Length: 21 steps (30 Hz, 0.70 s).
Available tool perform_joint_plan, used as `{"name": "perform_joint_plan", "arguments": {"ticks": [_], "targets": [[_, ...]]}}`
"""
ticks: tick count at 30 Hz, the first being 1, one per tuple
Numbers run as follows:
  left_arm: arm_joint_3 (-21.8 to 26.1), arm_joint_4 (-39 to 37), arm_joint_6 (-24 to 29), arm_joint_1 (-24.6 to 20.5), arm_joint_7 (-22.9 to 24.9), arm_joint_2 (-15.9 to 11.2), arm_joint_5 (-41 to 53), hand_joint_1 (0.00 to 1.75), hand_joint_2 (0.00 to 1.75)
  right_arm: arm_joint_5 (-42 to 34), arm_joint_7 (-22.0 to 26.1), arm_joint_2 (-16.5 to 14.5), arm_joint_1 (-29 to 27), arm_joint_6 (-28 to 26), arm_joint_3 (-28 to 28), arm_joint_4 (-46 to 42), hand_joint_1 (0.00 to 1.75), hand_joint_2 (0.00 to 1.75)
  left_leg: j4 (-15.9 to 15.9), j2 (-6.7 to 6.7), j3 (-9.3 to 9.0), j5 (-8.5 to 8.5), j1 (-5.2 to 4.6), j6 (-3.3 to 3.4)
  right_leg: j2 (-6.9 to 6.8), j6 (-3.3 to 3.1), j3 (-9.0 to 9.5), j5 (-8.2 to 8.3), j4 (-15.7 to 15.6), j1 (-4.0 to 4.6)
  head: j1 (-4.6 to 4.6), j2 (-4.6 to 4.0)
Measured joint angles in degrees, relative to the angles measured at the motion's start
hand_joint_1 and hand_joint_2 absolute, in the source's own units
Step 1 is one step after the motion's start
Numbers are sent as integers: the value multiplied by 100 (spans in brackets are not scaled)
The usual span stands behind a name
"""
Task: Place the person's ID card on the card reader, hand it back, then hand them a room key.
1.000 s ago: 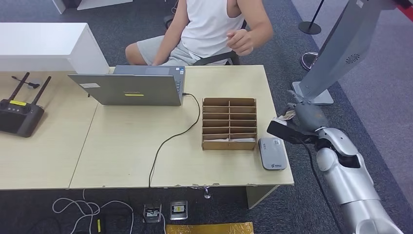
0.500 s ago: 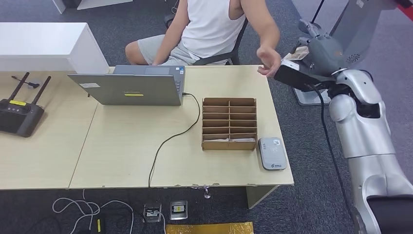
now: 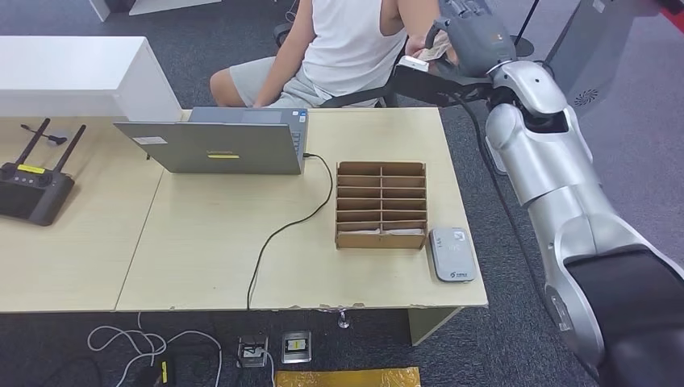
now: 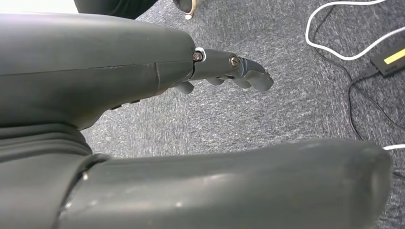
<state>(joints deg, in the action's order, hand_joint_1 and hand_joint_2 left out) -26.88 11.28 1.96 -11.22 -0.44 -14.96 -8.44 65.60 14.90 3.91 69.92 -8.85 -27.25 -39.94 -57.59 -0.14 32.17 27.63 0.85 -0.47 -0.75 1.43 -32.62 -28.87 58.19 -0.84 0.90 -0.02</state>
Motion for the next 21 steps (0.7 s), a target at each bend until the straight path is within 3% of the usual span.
{"name": "perform_joint_plan", "arguments": {"ticks": [13, 14, 17, 18, 21], "targets": [[-75, 0, -37, -48, 88, 8, 118, 0, 0, 465, -290, -372, 37, 26, -342, 956, 175, 175, -1, -1, -3, -2, 0, 0, -1, 0, 1, 1, -1, -1, -1, 0], [-79, 0, -39, -45, 88, 4, 122, 0, 0, 460, -292, -376, 36, 23, -352, 1004, 149, 175, -1, -1, -3, -2, 0, 0, 0, 0, 1, 1, 0, 0, -2, 0], [-104, 0, -48, -38, 88, 1, 123, 0, 0, 425, -292, -381, 35, 6, -362, 1126, 18, 175, -1, -1, -2, -2, 0, 0, 2, 0, 0, 1, 0, 0, -2, 0], [-114, 0, -50, -35, 88, 1, 123, 0, 0, 409, -292, -381, 33, -11, -362, 1155, 0, 175, -1, -1, -2, -2, 0, 0, 2, 0, 0, 1, 0, -1, -1, 0], [-124, 0, -51, -19, 88, 1, 119, 0, 0, 331, -292, -380, 27, -116, -361, 1217, 0, 175, -1, -1, -2, -2, -1, 1, 3, 0, -2, 1, -1, -1, -1, 0]]}}
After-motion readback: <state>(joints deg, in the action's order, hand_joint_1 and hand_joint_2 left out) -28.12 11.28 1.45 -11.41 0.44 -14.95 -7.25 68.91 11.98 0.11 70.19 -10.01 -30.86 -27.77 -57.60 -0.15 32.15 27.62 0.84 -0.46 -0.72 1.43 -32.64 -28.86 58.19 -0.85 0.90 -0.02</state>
